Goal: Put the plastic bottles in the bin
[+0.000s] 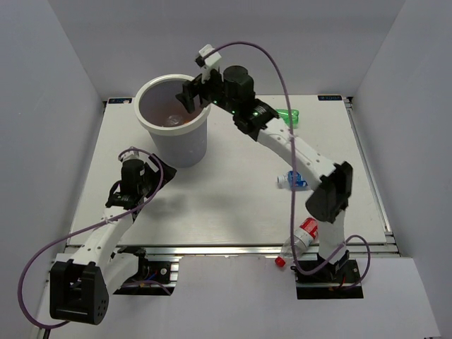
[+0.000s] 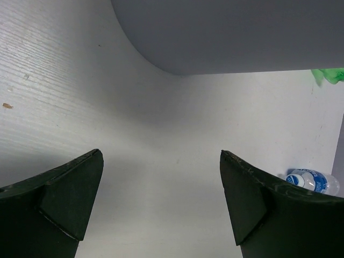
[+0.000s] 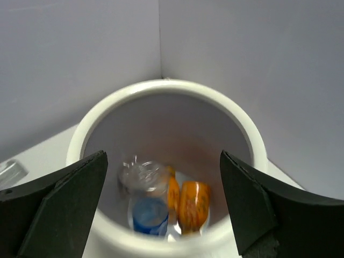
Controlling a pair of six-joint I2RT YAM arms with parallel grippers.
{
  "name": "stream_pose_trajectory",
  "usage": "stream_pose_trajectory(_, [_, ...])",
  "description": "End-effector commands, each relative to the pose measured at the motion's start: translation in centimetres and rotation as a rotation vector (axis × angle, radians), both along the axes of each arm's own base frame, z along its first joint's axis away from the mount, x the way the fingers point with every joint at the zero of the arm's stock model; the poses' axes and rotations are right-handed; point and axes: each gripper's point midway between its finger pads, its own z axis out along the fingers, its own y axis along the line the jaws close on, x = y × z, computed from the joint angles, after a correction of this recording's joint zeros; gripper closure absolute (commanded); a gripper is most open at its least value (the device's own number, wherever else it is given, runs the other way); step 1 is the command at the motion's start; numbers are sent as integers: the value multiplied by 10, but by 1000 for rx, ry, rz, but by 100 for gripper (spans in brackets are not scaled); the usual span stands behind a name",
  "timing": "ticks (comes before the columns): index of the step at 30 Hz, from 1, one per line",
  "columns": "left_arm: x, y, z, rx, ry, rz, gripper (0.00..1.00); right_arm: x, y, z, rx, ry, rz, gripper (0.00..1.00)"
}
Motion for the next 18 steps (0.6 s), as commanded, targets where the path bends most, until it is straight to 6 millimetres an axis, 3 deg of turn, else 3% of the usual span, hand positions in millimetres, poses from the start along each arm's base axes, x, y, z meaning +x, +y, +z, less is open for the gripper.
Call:
stream_pose_trajectory(1, [3, -5, 8, -11, -38, -28, 2, -27, -56, 23, -75, 31, -49, 11])
stream_pose_trajectory(2, [3, -7, 8, -17, -42, -33, 2, -38, -72, 31, -77, 40, -53, 11])
stream_pose_trajectory(3, [4, -7, 10, -22, -52, -31, 2, -39, -85, -2, -132, 121, -79, 11])
stream_pose_trajectory(4, [5, -8, 12, -24, -57, -34, 2, -41, -98, -13, -146, 159, -109, 11])
stream_pose_trajectory(5, [6, -9, 15, -29, -65, -39, 2, -47, -123, -5, -141, 154, -184, 11])
stream_pose_trajectory(6, [7, -10, 16, -34, -70, -43, 2, -50, -140, -16, -140, 197, -236, 11])
stream_pose_trajectory(7, [7, -12, 17, -39, -77, -50, 2, -54, -155, -62, -183, 289, -286, 11])
stream_pose_trajectory(8, [7, -13, 18, -48, -83, -60, 2, -63, -179, -55, -147, 289, -354, 11])
stream_pose_trajectory(9, [8, -16, 18, -55, -92, -68, 2, -62, -200, -67, -135, 326, -403, 11])
stream_pose_trajectory(10, [7, -17, 15, -58, -83, -73, 2, -69, -216, -108, -132, 447, -449, 11])
stream_pose_trajectory(11, [6, -17, 12, -60, -74, -76, 2, -78, -233, -110, -87, 491, -471, 11])
stream_pose_trajectory(12, [5, -19, 10, -64, -63, -89, 2, -74, -257, -124, -57, 550, -533, 11])
stream_pose_trajectory(14, [4, -21, 4, -65, -46, -100, 2, -88, -289, -163, -4, 707, -619, 11])
stream_pose_trajectory(16, [2, -22, -1, -67, -36, -105, 2, -100, -305, -181, 4, 764, -669, 11])
stream_pose_trajectory(18, [1, -24, -2, -72, -34, -121, 2, -117, -333, -196, -9, 818, -797, 11])
